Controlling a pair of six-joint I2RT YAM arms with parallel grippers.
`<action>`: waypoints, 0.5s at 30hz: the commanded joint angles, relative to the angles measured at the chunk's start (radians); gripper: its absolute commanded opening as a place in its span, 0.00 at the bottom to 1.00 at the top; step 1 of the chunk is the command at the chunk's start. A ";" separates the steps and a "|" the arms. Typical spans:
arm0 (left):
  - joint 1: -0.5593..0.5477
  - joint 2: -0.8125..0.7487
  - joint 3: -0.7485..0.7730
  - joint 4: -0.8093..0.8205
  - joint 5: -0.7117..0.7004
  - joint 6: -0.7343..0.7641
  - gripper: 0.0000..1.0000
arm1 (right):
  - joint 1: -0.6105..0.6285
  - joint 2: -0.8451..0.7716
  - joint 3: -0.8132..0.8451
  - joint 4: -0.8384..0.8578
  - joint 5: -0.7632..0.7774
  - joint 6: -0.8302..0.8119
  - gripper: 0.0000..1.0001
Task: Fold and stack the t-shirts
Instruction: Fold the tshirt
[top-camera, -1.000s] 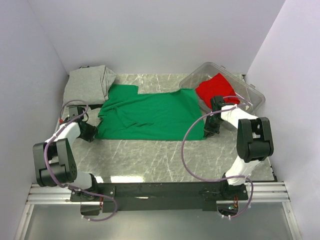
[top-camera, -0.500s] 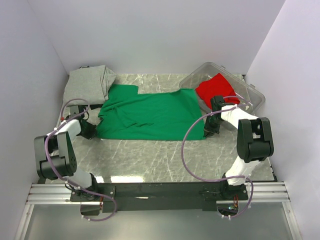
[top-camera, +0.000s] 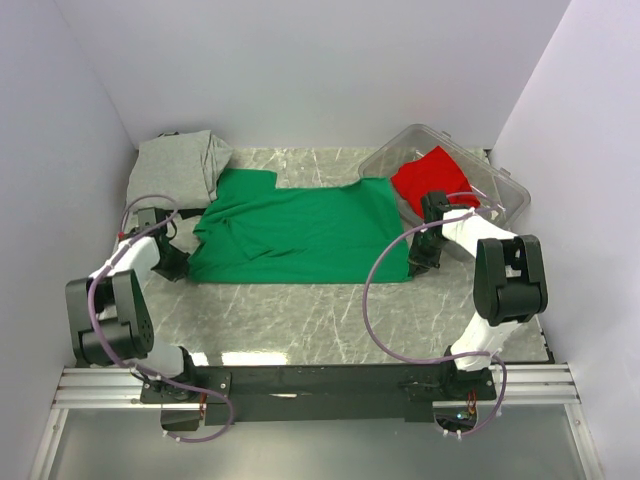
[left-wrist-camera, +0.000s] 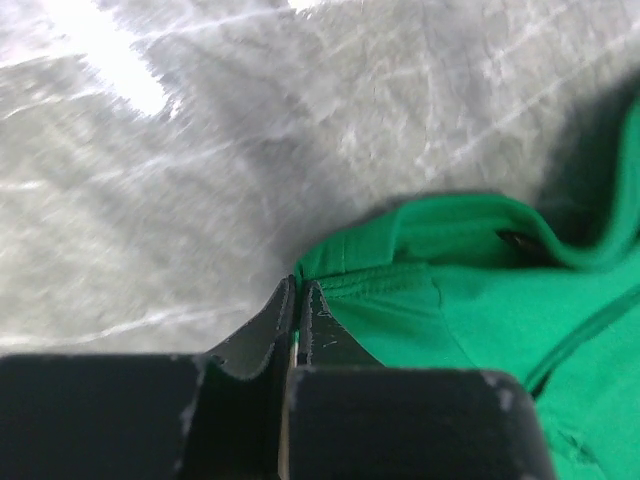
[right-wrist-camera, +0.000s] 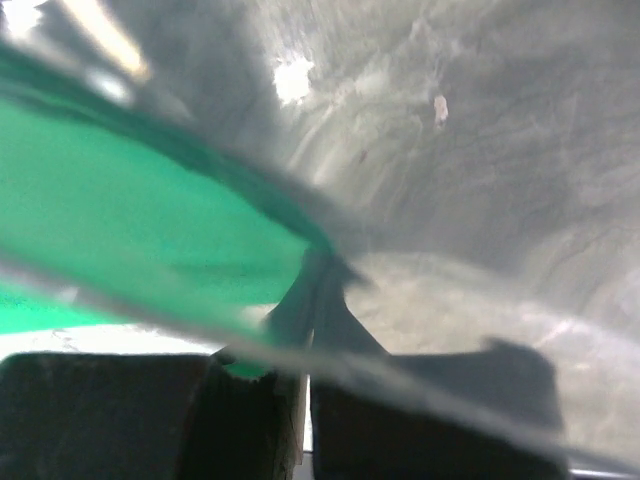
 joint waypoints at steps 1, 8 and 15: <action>0.004 -0.090 0.021 -0.084 -0.056 0.026 0.01 | 0.004 -0.059 0.018 -0.071 0.035 -0.030 0.00; 0.006 -0.205 0.003 -0.174 -0.079 0.004 0.01 | 0.013 -0.117 -0.033 -0.126 0.011 -0.034 0.00; 0.007 -0.310 -0.046 -0.254 -0.113 -0.014 0.00 | 0.017 -0.177 -0.114 -0.155 0.003 -0.030 0.00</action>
